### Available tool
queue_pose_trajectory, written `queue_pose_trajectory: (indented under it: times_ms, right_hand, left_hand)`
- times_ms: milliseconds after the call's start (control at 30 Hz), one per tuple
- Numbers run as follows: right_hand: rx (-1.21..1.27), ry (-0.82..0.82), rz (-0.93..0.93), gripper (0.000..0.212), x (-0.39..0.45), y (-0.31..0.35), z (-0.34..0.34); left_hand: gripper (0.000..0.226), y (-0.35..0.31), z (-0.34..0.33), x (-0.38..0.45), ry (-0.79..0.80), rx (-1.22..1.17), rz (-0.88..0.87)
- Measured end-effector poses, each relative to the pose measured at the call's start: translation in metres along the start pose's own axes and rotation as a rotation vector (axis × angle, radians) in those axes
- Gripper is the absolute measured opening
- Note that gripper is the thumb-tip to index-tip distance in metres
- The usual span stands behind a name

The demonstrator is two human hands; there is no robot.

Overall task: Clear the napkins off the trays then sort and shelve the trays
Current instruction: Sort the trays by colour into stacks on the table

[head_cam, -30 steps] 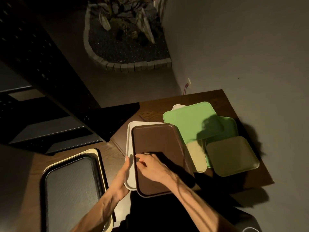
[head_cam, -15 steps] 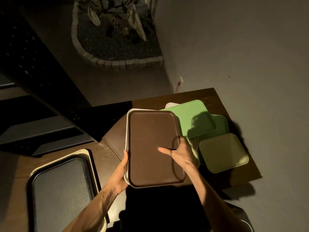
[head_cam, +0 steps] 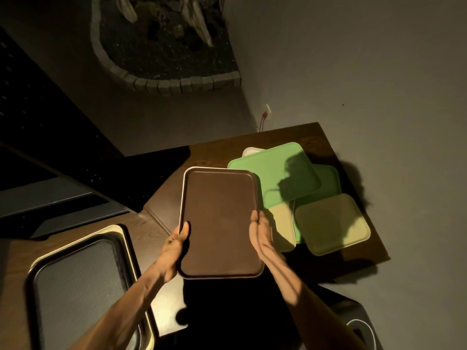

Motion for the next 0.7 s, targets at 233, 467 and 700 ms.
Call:
queue_pose_trajectory:
  times_ms: [233, 467, 700]
  right_hand:
    - [-0.215, 0.018, -0.034, 0.043, 0.012, -0.008, -0.007]
    - [-0.131, 0.078, -0.067, 0.05, 0.037, -0.023, -0.007]
    - [0.113, -0.232, -0.304, 0.053, 0.103, -0.083, 0.008]
  left_hand:
    - [0.046, -0.002, 0.014, 0.036, -0.225, 0.181, 0.056]
    - [0.033, 0.006, 0.027, 0.042, -0.295, 0.045, -0.009]
    - [0.037, 0.013, 0.041, 0.049, -0.335, 0.067, -0.03]
Point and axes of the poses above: each hand's wrist, its own x-axis towards the middle knuckle, its own z-axis out of the back of the hand, y = z × x, the point moved 4 cm from there along x, towards the middle knuckle, and after that the axes turned 14 degrees about z, right-handed, at the moved point
